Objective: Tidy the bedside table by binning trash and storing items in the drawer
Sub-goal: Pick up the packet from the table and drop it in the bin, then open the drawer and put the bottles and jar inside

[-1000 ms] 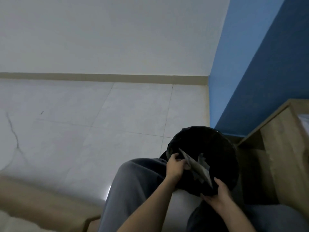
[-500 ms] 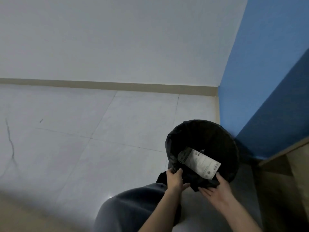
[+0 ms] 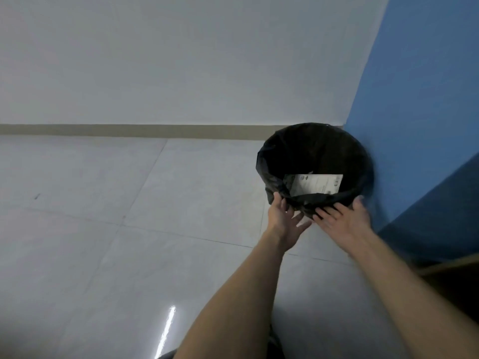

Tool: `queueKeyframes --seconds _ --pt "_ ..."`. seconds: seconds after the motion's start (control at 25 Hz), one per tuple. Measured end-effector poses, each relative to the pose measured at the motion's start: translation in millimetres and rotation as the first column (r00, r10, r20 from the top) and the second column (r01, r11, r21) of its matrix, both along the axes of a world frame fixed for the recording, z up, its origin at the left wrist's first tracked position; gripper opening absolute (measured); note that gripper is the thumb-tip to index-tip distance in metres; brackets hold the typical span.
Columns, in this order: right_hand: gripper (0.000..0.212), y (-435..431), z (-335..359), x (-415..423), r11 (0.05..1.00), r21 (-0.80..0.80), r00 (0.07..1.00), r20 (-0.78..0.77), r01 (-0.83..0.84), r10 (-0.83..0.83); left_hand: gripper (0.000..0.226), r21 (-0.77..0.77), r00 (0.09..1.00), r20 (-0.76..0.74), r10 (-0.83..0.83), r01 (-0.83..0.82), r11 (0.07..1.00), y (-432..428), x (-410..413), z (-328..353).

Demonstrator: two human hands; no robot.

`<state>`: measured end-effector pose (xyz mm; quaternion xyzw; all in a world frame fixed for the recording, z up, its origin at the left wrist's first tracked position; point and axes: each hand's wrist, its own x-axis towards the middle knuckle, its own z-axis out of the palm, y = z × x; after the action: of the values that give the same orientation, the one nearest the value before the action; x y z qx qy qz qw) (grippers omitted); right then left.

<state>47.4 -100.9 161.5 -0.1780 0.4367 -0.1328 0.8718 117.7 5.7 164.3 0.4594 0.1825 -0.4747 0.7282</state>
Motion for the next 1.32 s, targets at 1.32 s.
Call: queueKeyframes --seconds 1.32 --pt "0.057 52.4 135.5 -448.7 0.012 -0.459 0.401 -0.788 -0.888 -0.467 0.048 0.364 0.658 0.122 -0.743 0.667 0.65 -76.2 -403.6 103.1"
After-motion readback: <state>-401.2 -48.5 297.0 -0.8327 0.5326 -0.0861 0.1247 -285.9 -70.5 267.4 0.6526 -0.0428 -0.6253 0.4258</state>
